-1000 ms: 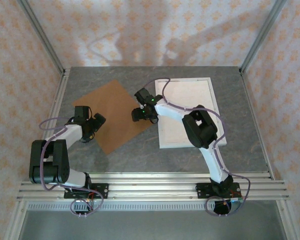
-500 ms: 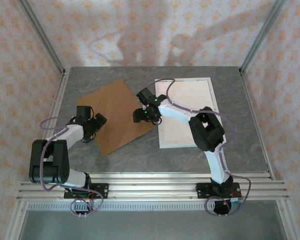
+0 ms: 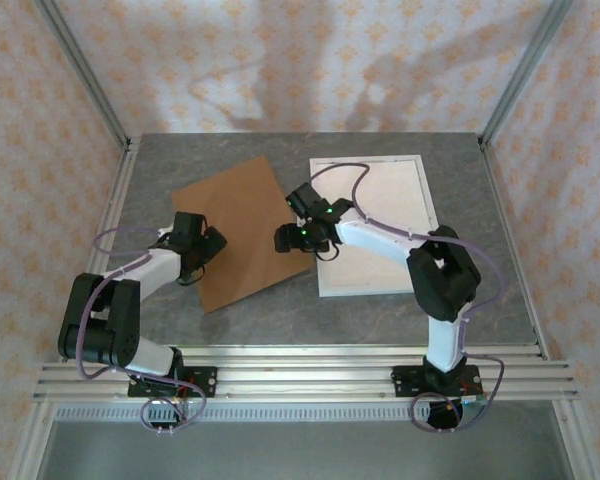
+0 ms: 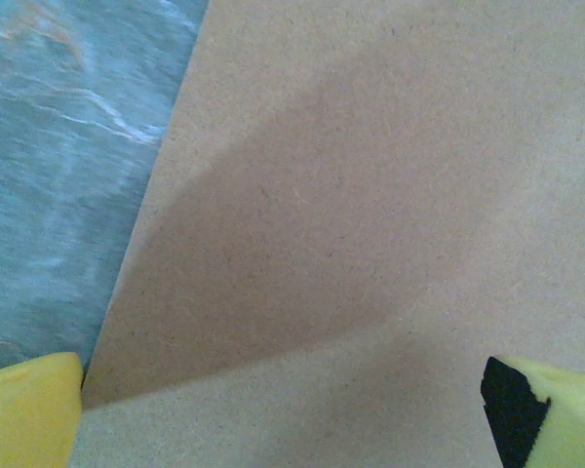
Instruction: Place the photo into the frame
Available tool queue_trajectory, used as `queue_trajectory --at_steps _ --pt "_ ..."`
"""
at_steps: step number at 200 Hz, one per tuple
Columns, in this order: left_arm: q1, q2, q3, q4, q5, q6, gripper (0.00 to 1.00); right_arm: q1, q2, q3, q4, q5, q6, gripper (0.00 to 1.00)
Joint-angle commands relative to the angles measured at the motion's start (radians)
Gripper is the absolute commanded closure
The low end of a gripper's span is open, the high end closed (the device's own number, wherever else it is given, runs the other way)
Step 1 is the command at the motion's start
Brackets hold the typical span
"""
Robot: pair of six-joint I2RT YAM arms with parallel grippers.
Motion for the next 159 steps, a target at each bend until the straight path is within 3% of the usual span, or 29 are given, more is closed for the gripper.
queue_trajectory --at_steps 1,72,159 --pt "-0.079 0.052 0.020 0.074 0.230 -0.095 0.00 0.014 -0.079 -0.036 0.066 -0.029 0.030 0.22" --pt "-0.074 0.104 0.078 -0.005 0.207 -0.016 0.00 -0.074 -0.209 -0.159 -0.014 0.150 0.011 0.10" --pt "-0.103 0.123 0.105 0.053 0.255 -0.002 0.00 -0.115 -0.025 -0.036 0.026 0.013 -0.023 0.12"
